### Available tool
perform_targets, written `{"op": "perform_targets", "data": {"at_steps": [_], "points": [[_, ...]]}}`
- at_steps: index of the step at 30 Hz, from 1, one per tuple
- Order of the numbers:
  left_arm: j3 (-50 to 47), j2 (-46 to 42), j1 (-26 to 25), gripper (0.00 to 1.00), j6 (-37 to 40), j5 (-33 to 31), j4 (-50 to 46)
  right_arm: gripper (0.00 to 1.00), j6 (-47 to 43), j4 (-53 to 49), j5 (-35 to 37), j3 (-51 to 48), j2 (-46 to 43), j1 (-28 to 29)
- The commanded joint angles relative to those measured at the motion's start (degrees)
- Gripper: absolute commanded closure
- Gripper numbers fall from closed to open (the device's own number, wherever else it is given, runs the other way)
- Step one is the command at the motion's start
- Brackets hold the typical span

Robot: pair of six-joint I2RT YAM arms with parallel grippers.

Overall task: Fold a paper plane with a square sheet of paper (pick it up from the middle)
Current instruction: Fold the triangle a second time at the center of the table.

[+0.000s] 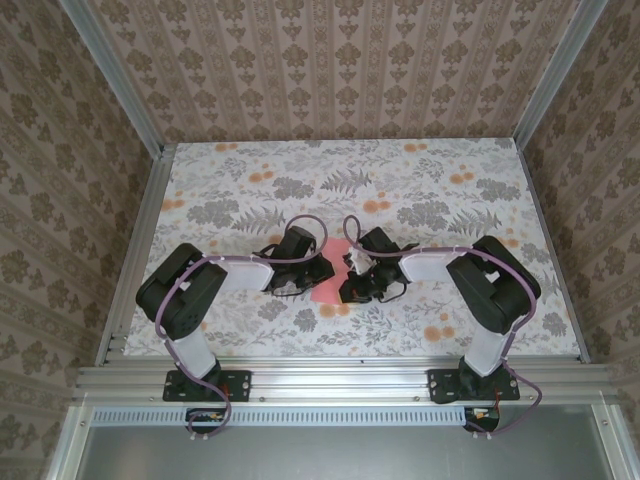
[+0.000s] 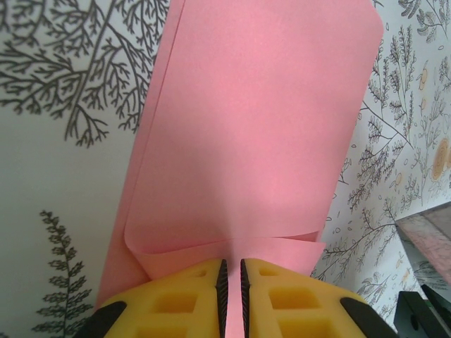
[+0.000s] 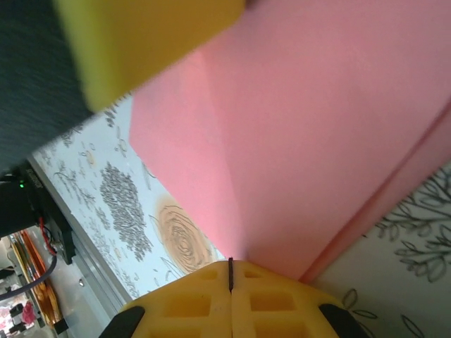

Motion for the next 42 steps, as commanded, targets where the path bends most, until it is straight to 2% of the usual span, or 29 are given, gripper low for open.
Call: {"op": "perform_targets", "data": {"at_steps": [1, 7, 14, 20, 28, 35, 42], "points": [[-0.3, 1.4, -0.4, 0.83, 1.8, -1.6, -5.3, 0.93, 0.9, -1.4, 1.0, -1.5, 2.2, 0.2], [-0.2, 1.4, -0.4, 0.83, 2.0, -1.6, -5.8, 0.94, 0.6, -2.7, 2.4, -2.2, 3.7, -0.2], [-0.1, 1.2, -0.4, 0.83, 2.1, -1.6, -5.9, 0.94, 2.2, -0.1, -0.5, -3.7, -2.5, -0.4], [-0.1, 1.2, -0.5, 0.83, 2.2, -1.6, -6.0, 0.94, 1.0, -2.7, 1.7, -3.2, 1.4, -1.2], [0.2, 1.1, -0.8, 0.83, 2.3, -1.8, -6.2, 0.94, 4.6, -0.8, -0.7, 0.4, -7.3, -1.1], [0.6, 1.1, -1.0, 0.83, 2.4, -1.8, -6.4, 0.93, 7.1, 3.8, -0.9, 1.7, -1.3, -1.1], [1.2, 0.5, -1.0, 0.83, 3.1, -1.8, -7.0, 0.95, 4.6, 0.4, 3.6, -0.3, 3.2, -1.3]]}}
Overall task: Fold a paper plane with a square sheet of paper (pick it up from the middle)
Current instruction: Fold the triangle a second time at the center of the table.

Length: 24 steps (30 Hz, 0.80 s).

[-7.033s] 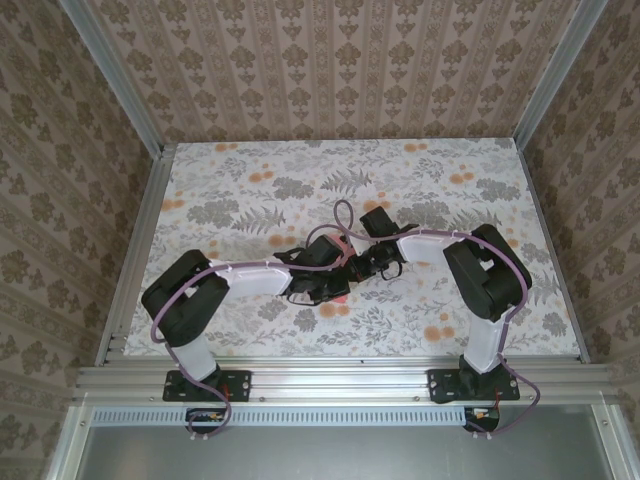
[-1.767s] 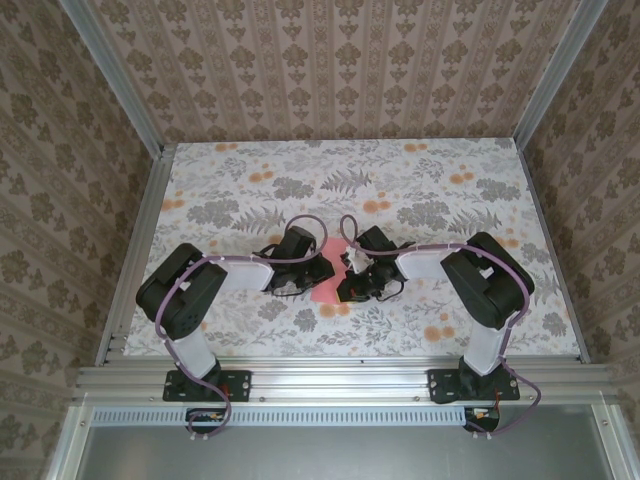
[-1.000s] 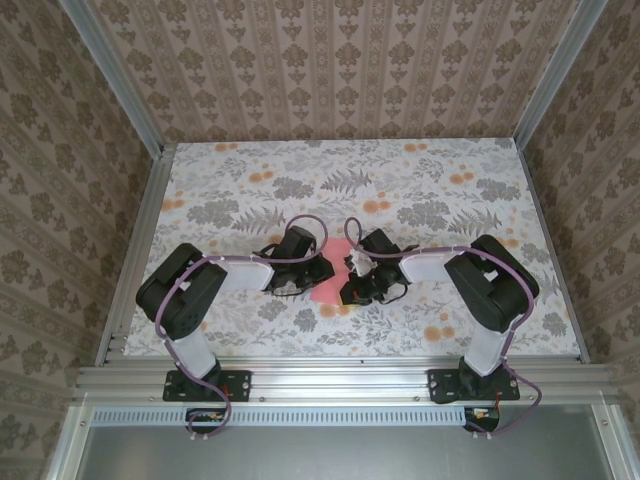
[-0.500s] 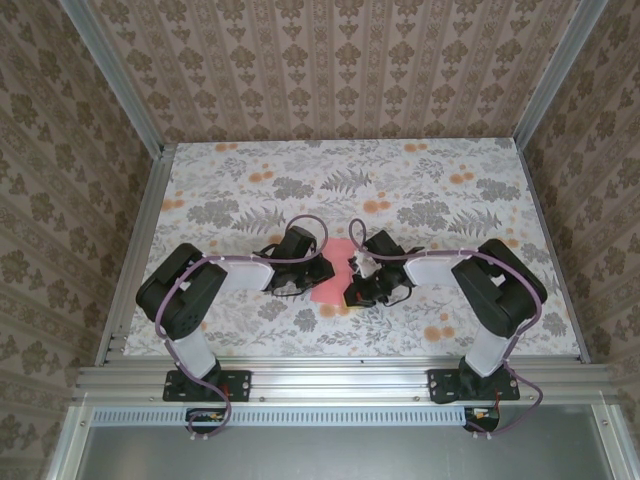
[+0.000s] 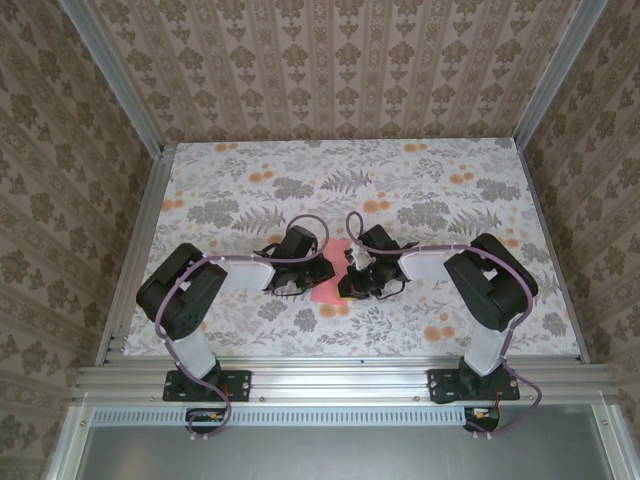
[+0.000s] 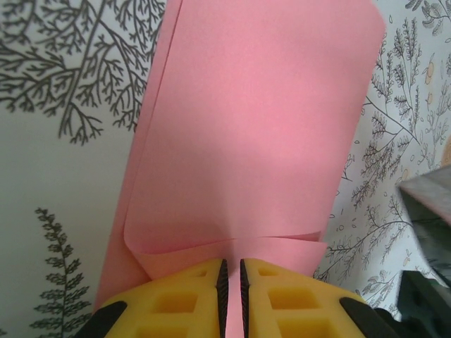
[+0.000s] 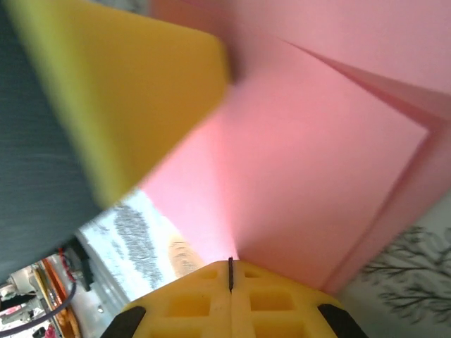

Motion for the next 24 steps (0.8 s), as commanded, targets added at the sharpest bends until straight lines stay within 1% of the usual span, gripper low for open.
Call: {"op": "perform_targets", "data": {"at_steps": [1, 11, 14, 18, 22, 24], "points": [[0.6, 0.4, -0.6, 0.82, 2.0, -1.1, -5.4, 0.95, -1.0, -3.3, 3.9, -1.3, 2.0, -0.4], [2.1, -4.6, -0.6, 0.77, 2.4, 0.9, -5.7, 0.96, -0.8, -3.5, 5.0, -3.1, 2.2, -0.5], [1.8, -5.2, -1.6, 0.80, 1.3, 1.7, -4.7, 0.97, -0.3, -2.8, 5.0, -3.1, 2.2, -0.4], [1.9, -4.2, -3.0, 0.86, 0.0, 1.4, -4.6, 0.97, 0.0, -2.4, 4.9, -3.0, 2.3, -0.5], [0.7, -1.9, -3.3, 0.87, -2.7, 1.3, -1.7, 0.97, 0.0, -2.2, 4.7, -3.1, 2.3, -0.5], [0.6, -0.4, -3.5, 0.88, -2.9, 1.0, -1.0, 0.97, -0.1, -2.2, 4.8, -3.0, 2.4, -0.5]]}}
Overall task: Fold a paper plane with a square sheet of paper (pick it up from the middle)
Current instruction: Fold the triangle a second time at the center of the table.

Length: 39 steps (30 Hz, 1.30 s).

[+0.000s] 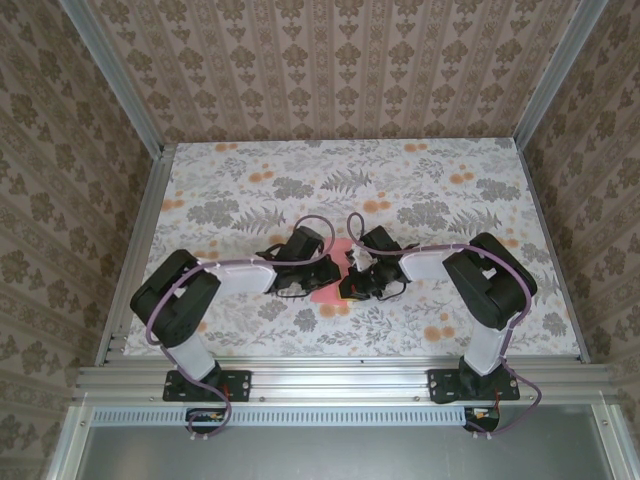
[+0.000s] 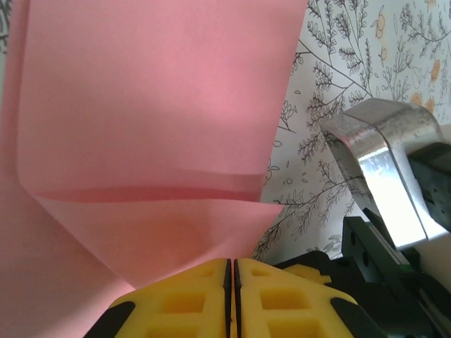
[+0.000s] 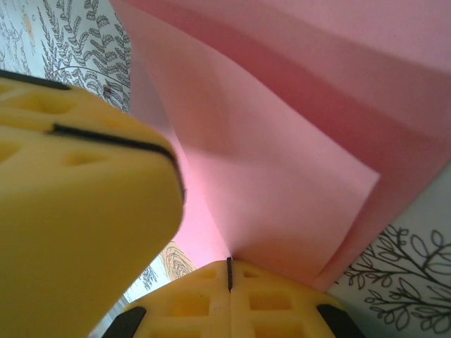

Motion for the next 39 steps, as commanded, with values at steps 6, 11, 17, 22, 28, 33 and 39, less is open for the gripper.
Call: {"op": "perform_targets", "data": {"at_steps": [6, 11, 17, 22, 28, 33, 39], "points": [[-1.8, 2.8, 0.9, 0.88, -1.1, -1.4, 2.2, 0.97, 0.4, -3.7, 5.5, -2.5, 2.6, -0.3], [-3.6, 2.1, 2.8, 0.87, 0.5, -1.9, 3.1, 0.98, 0.3, -3.5, 5.9, -2.9, 3.1, -0.3], [-3.2, 1.7, 4.8, 0.86, 2.8, -1.4, 3.6, 0.98, -0.3, -4.1, 6.4, -3.1, 3.6, -0.3], [-1.9, 2.5, 6.5, 0.84, 5.1, -0.1, 3.8, 0.98, -0.6, -4.4, 6.4, -3.1, 3.7, -0.3], [-1.4, 3.3, 8.5, 0.84, 6.3, 0.4, 3.6, 0.99, -0.8, -4.7, 6.4, -2.9, 3.7, -0.4], [-0.8, 3.6, 9.9, 0.84, 7.3, 0.9, 2.6, 0.99, -0.8, -5.2, 6.5, -3.0, 3.5, -0.3], [-0.4, 3.8, 11.8, 0.84, 9.0, 1.2, 1.3, 0.99, -0.8, -5.2, 6.5, -3.2, 3.4, -0.4]]}}
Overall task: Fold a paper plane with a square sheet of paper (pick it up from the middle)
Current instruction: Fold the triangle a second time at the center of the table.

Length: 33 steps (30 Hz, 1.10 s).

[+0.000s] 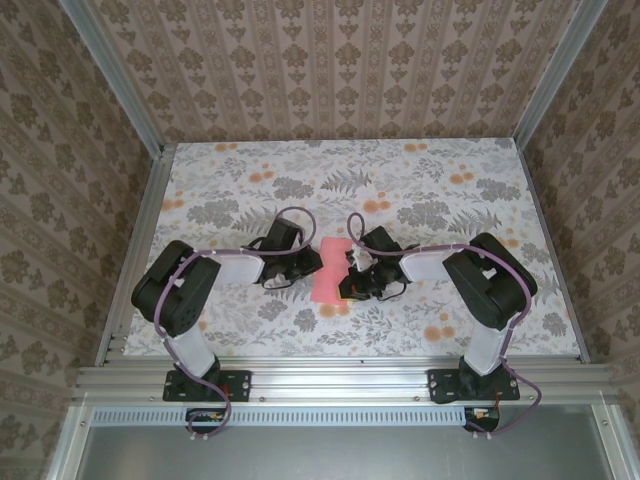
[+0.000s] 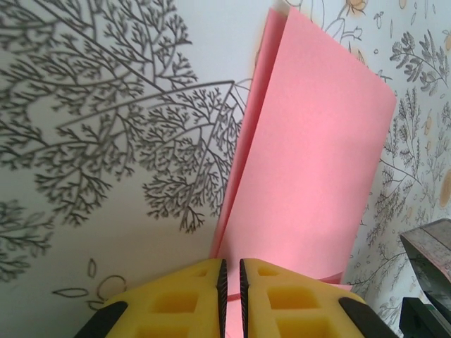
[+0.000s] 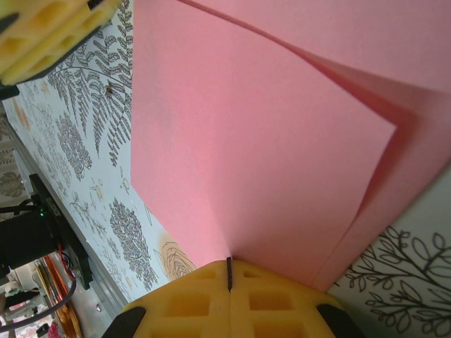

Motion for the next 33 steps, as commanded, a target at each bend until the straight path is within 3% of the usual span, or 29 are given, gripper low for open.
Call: {"op": "perform_targets", "data": {"at_steps": [1, 11, 18, 24, 33], "points": [[1.3, 1.4, 1.4, 0.84, 2.7, -0.4, -1.8, 0.99, -0.8, -5.9, 6.5, -2.8, 3.4, -0.2], [2.3, -1.4, 3.4, 0.82, 4.8, 1.7, -2.3, 0.99, -0.3, -5.7, 6.1, -2.1, 3.6, -0.4], [3.8, -5.0, -1.6, 0.82, 4.7, 2.5, -5.6, 0.99, -0.1, -5.6, 6.4, -2.0, 3.5, -0.5], [2.1, -2.3, -4.7, 0.84, 0.7, 2.4, -1.2, 0.99, -0.2, -5.7, 6.3, -1.5, 3.6, -0.5], [1.1, 2.4, -3.2, 0.85, 1.2, 2.4, 2.4, 0.99, -0.6, -6.4, 6.4, -1.4, 3.6, -0.5]]}}
